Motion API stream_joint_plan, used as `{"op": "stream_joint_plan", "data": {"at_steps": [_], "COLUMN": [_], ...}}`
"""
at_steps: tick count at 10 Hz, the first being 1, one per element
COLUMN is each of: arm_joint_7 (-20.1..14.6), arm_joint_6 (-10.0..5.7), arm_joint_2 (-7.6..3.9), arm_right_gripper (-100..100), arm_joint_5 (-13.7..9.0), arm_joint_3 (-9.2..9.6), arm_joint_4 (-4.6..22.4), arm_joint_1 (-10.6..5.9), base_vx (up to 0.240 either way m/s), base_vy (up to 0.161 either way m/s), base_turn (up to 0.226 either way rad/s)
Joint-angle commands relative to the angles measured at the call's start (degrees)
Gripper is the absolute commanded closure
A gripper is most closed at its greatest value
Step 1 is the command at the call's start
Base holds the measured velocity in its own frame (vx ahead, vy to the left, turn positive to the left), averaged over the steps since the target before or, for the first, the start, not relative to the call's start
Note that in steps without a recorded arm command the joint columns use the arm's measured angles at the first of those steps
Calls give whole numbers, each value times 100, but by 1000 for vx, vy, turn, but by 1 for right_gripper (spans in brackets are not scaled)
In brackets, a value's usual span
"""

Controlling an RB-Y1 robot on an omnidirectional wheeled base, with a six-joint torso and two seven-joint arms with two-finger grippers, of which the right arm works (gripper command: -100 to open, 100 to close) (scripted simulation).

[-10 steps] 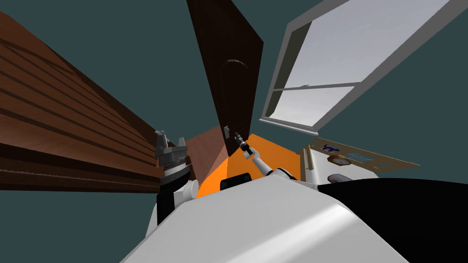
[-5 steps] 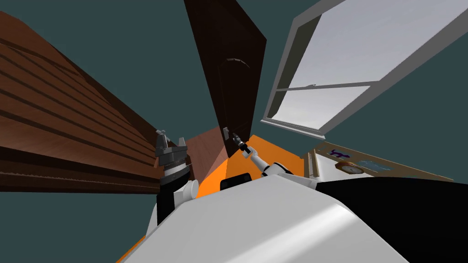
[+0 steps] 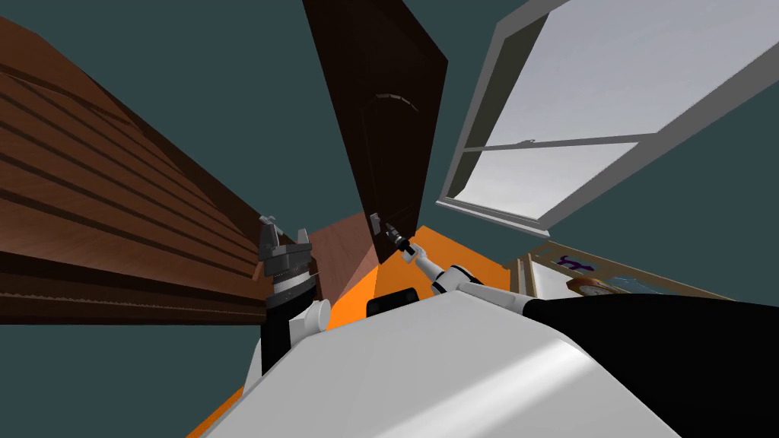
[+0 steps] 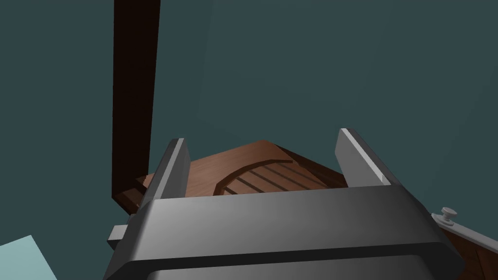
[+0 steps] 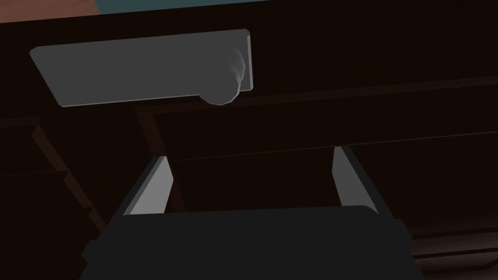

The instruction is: Push the door open

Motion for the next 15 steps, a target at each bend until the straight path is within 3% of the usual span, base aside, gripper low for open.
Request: {"op": "stream_joint_plan", "data": {"at_steps": [1, 7, 11, 15], "arm_joint_7": [-85, -258, -190, -114], "arm_joint_6": [-3, -36, -31, -31], "arm_joint_2": [3, 41, 5, 46], "arm_right_gripper": [-100, -100, -100, -100], "arm_joint_5": [34, 110, 80, 46], "arm_joint_3": [44, 133, 82, 21], "arm_joint_4": [224, 799, 778, 800], "arm_joint_1": [-131, -469, -437, -427], "base_vx": [60, 35, 118, 186], "base_vy": [-65, -54, 53, 86], "base_turn": [61, 34, 23, 29]}}
